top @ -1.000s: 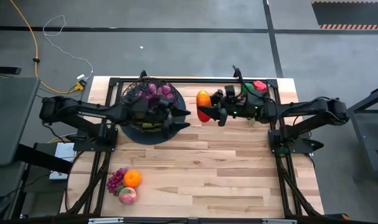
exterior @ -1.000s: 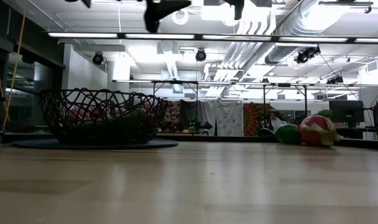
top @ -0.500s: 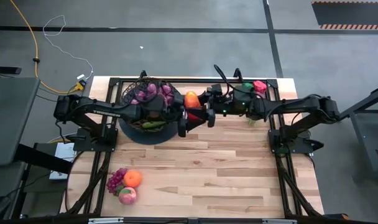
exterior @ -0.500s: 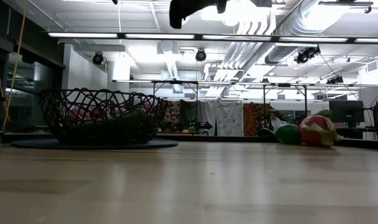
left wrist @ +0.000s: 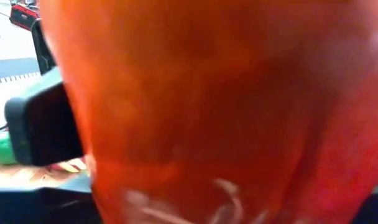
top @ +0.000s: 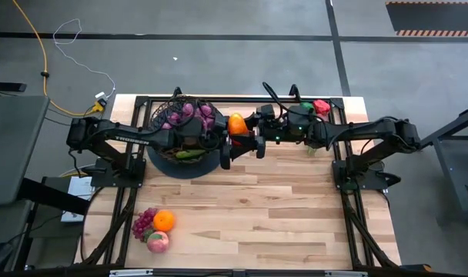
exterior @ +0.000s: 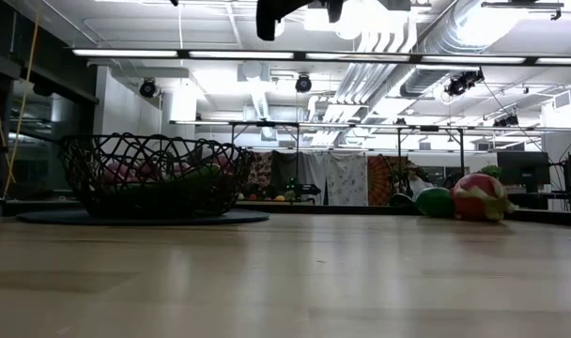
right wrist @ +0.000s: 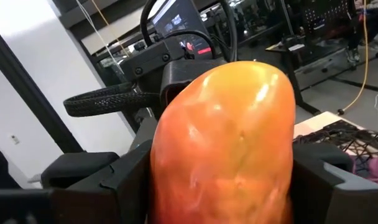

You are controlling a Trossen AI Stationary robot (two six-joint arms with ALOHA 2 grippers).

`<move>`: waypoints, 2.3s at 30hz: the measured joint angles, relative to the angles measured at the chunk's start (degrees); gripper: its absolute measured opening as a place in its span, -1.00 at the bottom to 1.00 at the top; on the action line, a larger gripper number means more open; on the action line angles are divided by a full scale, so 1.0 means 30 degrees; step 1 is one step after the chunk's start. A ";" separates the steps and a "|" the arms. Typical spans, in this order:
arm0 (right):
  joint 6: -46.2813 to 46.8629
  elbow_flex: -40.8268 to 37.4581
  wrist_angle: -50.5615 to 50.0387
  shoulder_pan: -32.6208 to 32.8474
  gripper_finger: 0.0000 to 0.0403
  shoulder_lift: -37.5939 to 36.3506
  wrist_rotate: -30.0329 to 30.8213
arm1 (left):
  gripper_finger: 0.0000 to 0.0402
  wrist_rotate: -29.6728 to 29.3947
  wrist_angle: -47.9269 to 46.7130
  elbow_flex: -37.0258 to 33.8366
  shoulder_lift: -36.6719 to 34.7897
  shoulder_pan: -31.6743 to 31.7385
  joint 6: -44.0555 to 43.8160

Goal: Build produce basket
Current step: Put the red mango into the black wire basket

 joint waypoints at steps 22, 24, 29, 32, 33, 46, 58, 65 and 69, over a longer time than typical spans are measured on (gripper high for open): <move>-0.0870 0.0029 -0.3263 -0.1409 0.63 -0.3186 -0.0139 | 0.16 -0.2751 -0.7704 -0.0058 -0.4537 0.1311 0.3907; -0.1406 0.0036 -0.3929 -0.1564 0.63 -0.3881 -0.0097 | 0.16 -0.3423 -0.8634 -0.0171 -0.5820 0.1324 0.4490; -0.1915 0.0029 -0.6356 -0.1806 0.64 -0.5280 0.0185 | 0.16 -0.4706 -0.9835 -0.1507 -0.9454 0.1341 0.5007; -0.1930 0.0029 -0.7722 -0.1851 0.64 -0.5964 0.1191 | 0.16 -0.5495 -1.0589 -0.2744 -1.1843 0.1311 0.5000; -0.1938 0.0029 -0.8152 -0.1851 0.64 -0.6083 0.1397 | 0.16 -0.5864 -1.0816 -0.3219 -1.2571 0.1328 0.4950; -0.1736 0.0022 -0.8433 -0.1851 0.64 -0.6225 0.2152 | 0.17 -0.6232 -1.6575 -0.4188 -1.3323 0.4098 0.1613; -0.1770 0.0007 -0.8444 -0.1851 0.64 -0.6156 0.2155 | 0.17 -0.3907 -2.3904 -0.3847 -0.4652 0.7064 0.0394; -0.1771 0.0007 -0.8444 -0.1851 0.64 -0.6156 0.2162 | 0.17 -0.4813 -2.2938 -0.3818 -0.1767 0.7522 0.0943; -0.1784 0.0007 -0.8444 -0.1851 0.64 -0.6156 0.2491 | 0.17 -0.5657 -2.2836 -0.3818 -0.0708 0.7738 0.1290</move>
